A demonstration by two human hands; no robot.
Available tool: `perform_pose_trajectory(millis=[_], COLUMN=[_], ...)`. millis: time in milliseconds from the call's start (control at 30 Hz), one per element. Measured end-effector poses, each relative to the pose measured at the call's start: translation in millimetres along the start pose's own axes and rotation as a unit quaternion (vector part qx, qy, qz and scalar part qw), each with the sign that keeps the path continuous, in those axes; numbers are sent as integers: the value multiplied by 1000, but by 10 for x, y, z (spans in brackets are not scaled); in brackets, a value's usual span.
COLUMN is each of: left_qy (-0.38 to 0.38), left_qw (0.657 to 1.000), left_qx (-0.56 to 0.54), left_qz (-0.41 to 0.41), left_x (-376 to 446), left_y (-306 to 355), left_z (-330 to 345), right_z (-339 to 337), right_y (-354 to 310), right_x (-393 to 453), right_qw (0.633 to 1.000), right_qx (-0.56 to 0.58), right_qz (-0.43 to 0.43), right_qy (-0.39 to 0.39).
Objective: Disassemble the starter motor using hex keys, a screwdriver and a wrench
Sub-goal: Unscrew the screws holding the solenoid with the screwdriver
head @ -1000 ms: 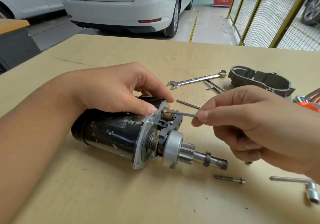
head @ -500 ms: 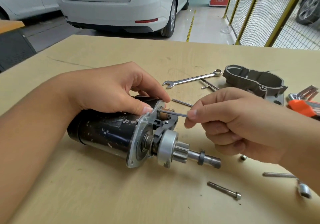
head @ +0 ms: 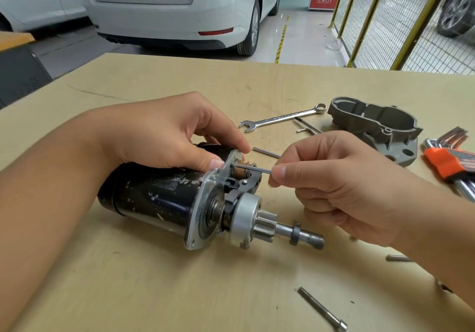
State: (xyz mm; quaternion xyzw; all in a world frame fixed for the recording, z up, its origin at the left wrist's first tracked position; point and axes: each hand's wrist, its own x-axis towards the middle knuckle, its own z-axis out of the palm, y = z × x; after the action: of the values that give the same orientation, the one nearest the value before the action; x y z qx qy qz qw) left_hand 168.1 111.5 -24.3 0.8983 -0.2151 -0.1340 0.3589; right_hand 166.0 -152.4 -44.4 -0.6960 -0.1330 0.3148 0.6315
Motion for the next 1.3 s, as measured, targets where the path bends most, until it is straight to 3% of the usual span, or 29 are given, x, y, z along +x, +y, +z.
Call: perform_pose_trajectory(millis=[200, 333, 400, 533, 600, 667, 767, 800, 867, 967, 1133, 1300], left_qy=[-1, -2, -2, 0, 0, -1, -2, -1, 0, 2, 1, 0], left_qw=[1000, 1000, 1000, 1000, 1000, 1000, 1000, 1000, 1000, 1000, 1000, 1000], left_qx=[-6, -13, -17, -15, -18, -20, -19, -18, -16, -15, -16, -8], left_qz=[-5, -10, -12, -12, -13, -14, -14, -14, -13, -14, -12, -12], left_x=[8, 16, 14, 2, -11, -17, -20, -21, -22, -16, -7, 5], left_y=[13, 15, 14, 4, 4, 6, 18, 22, 23, 22, 21, 23], left_z=[6, 5, 4, 4, 4, 7, 5, 3, 5, 8, 7, 14], right_z=[-1, -45, -68, -94, -107, -81, -61, -47, -4, 68, 95, 84], right_y=[32, 54, 57, 21, 2, -1, -3, -9, -30, -57, 8, 57], right_x=[16, 46, 49, 31, 22, 9, 5, 7, 3, -35, -62, -36], right_qw=[998, 979, 946, 833, 814, 841, 974, 994, 999, 996, 999, 993], right_qx=[-36, -150, -248, -450, -478, -448, -195, -104, -2, 46, 33, -77], right_qz=[-52, -134, -207, -318, -328, -299, -113, -39, 48, 77, 31, -69], right_qy=[11, 14, 26, 43, 44, 48, 26, 12, -5, -22, 9, 54])
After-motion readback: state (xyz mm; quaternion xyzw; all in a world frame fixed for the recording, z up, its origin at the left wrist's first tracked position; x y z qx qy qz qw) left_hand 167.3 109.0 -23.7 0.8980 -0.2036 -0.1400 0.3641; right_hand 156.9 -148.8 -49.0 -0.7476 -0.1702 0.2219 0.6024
